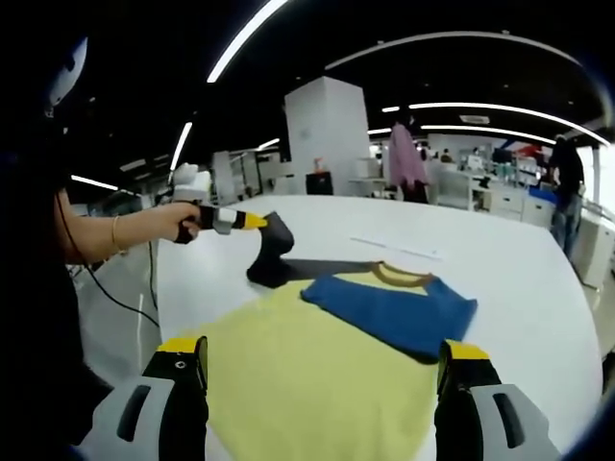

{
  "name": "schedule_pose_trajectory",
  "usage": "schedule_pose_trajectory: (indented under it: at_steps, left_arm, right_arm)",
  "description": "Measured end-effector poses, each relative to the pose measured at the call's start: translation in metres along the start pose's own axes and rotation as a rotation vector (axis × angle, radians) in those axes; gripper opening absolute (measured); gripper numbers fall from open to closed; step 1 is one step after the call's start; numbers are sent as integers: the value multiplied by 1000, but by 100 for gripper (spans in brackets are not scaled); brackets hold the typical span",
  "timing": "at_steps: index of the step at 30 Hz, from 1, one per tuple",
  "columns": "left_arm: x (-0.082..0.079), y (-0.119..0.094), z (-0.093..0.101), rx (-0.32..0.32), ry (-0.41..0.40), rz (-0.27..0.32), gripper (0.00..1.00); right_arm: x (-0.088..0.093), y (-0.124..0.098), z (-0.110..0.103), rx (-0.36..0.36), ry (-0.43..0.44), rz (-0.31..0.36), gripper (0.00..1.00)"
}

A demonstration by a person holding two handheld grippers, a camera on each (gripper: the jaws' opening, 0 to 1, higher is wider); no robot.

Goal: Fold the garment on the visible template until the final outline fits inside the template.

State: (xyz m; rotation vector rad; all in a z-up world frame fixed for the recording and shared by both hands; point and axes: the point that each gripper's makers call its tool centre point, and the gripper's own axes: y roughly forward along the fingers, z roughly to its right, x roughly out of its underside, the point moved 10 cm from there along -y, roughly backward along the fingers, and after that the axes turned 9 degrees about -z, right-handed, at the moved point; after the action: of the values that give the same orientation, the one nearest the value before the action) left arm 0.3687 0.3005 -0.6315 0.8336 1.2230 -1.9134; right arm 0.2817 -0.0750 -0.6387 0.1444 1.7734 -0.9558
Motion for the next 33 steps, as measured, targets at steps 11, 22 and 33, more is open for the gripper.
schedule_pose_trajectory:
  at_steps: [11, 22, 33]
  left_arm:
    - [-1, 16, 21, 43, 22, -2, 1]
    - [-3, 35, 48, 102, 39, 5, 1]
    - [-7, 51, 70, 156, 46, 14, 1]
  right_arm:
    - [6, -2, -2, -10, 11, 0, 99]
    - [9, -1, -4, -16, 23, 1, 99]
    - [12, 2, -7, -27, 30, -10, 99]
